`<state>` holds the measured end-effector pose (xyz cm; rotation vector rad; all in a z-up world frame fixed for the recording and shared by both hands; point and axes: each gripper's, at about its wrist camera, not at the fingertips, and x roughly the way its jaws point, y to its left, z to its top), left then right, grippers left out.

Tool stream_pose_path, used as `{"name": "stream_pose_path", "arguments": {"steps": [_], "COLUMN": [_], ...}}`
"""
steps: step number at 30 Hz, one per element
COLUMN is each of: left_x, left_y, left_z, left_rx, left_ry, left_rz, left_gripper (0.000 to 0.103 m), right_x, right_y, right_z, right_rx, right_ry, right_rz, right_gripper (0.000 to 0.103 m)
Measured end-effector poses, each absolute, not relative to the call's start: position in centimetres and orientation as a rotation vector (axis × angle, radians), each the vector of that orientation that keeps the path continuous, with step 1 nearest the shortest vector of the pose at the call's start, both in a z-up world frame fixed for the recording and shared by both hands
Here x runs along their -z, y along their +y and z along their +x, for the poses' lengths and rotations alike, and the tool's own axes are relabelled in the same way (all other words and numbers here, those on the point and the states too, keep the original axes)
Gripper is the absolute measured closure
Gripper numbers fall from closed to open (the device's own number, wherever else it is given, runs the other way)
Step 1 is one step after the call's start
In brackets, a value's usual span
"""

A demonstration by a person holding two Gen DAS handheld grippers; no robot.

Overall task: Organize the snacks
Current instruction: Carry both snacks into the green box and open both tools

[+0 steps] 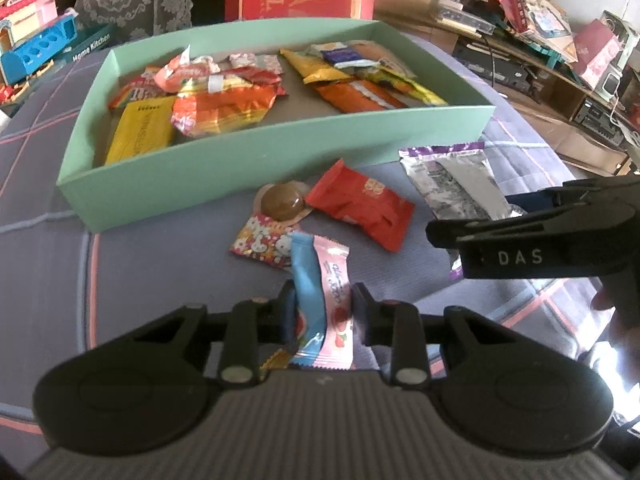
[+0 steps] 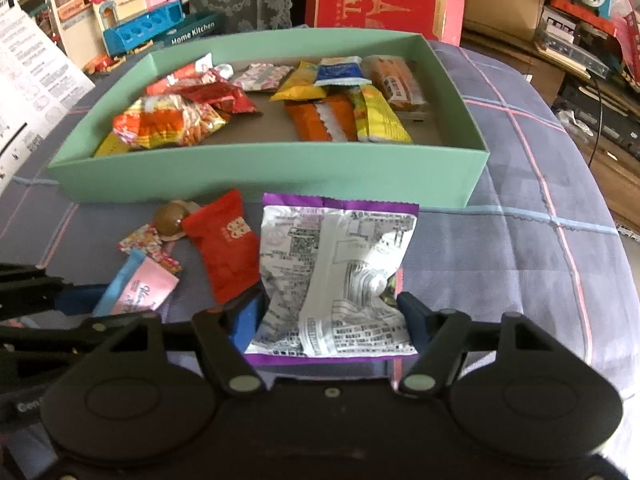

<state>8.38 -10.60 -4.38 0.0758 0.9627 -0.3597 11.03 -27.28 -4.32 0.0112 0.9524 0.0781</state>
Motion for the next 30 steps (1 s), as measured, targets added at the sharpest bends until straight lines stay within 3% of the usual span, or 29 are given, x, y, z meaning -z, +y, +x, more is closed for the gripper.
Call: {"name": "stream_pose_path", "arguments": {"steps": [17,30], "left_x": [1.6,-1.4], "left_y": [-9.0,-2.7], "left_z": [6.9,8.9], "left_rx": [0.363,0.274], "left_ry": [0.905,0.861], "left_rz": [0.024,-0.112], "left_gripper": [0.075,0.075], "right_x": [0.2,-3.2], "right_y": [-29.0,-28.1], "right_z": [8.4,9.5], "right_rx": [-0.1,-0.167], "right_ry": [0.87,0.785], "right_rz": [0.166,0.227], "right_gripper": [0.032,0.032]}}
